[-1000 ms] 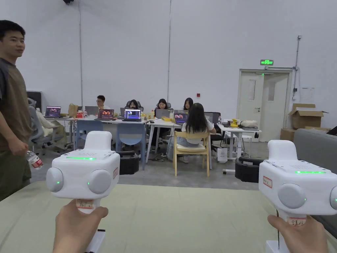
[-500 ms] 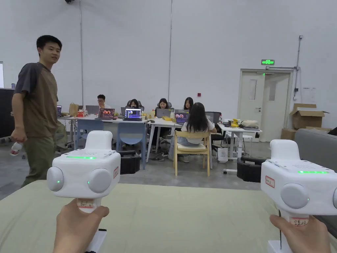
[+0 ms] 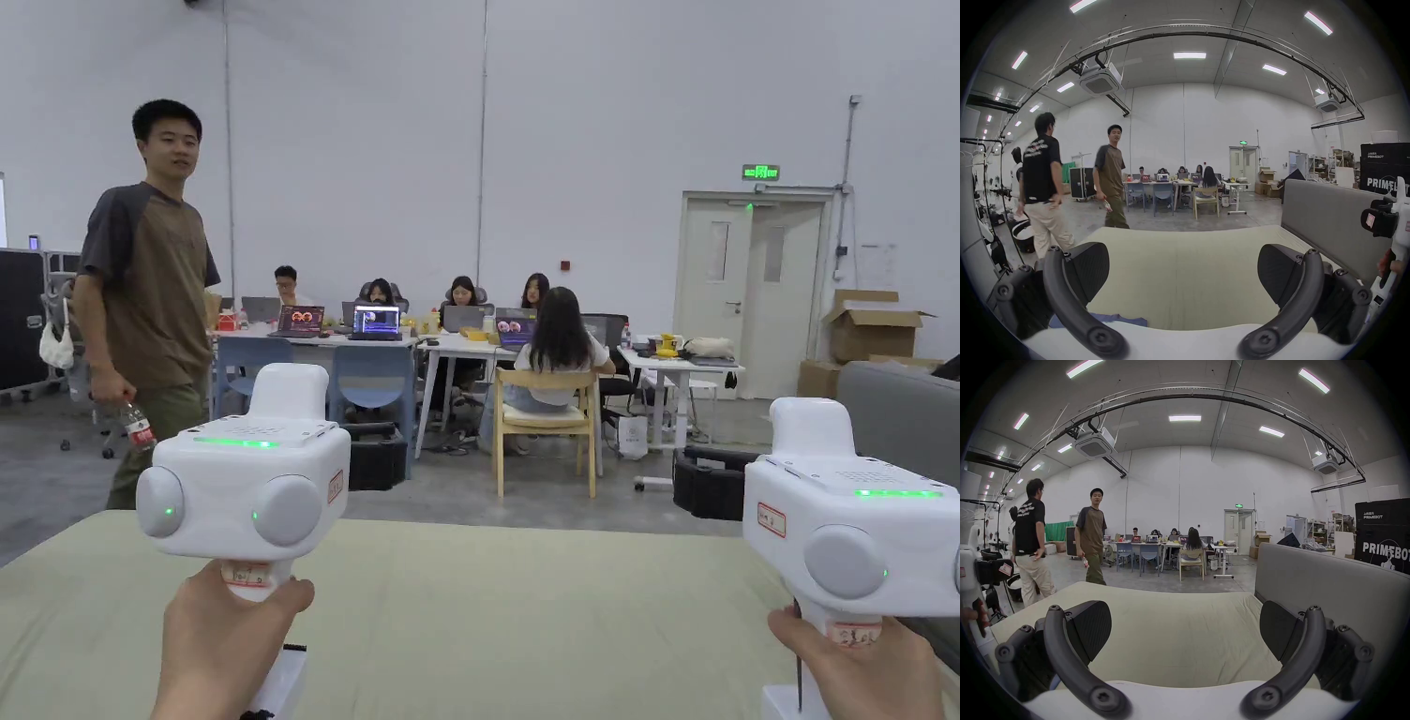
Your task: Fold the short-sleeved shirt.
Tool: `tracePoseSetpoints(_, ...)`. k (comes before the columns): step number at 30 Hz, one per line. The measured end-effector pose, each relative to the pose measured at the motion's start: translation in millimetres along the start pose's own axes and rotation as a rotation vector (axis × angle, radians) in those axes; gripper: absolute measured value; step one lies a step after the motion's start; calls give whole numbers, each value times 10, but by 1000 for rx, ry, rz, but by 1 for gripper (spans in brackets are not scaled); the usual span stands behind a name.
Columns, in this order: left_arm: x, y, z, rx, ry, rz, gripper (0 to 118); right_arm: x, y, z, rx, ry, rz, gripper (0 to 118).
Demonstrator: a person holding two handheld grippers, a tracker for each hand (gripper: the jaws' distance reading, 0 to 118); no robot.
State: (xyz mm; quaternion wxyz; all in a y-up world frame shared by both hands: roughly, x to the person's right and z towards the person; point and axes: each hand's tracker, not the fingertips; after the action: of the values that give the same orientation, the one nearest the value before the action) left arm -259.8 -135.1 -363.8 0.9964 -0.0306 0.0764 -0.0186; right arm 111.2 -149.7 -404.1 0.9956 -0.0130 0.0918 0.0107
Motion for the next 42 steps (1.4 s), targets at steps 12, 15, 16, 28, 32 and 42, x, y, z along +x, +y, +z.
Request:
tracePoseSetpoints(12,170,30,37,46,-6,-43,0,66,-239,3,-16,-74,47,3)
tracePoseSetpoints(15,156,6,17,39,-13,-32,0,31,-288,30,0,-81,71,3)
tracePoseSetpoints(16,136,11,15,31,-16,-13,0,3,-243,77,2,-76,72,3)
tracePoseSetpoints(28,-1385,-317,795,-33,323,17,0,-1747,-292,-185,0,304,50,3)
tracePoseSetpoints(32,-2089,-421,1321,-60,477,36,0,-2640,-399,-203,-17,460,-3,3)
tracePoseSetpoints(42,-2759,-997,1520,-199,512,59,3,-3416,-660,-245,-72,587,24,3)
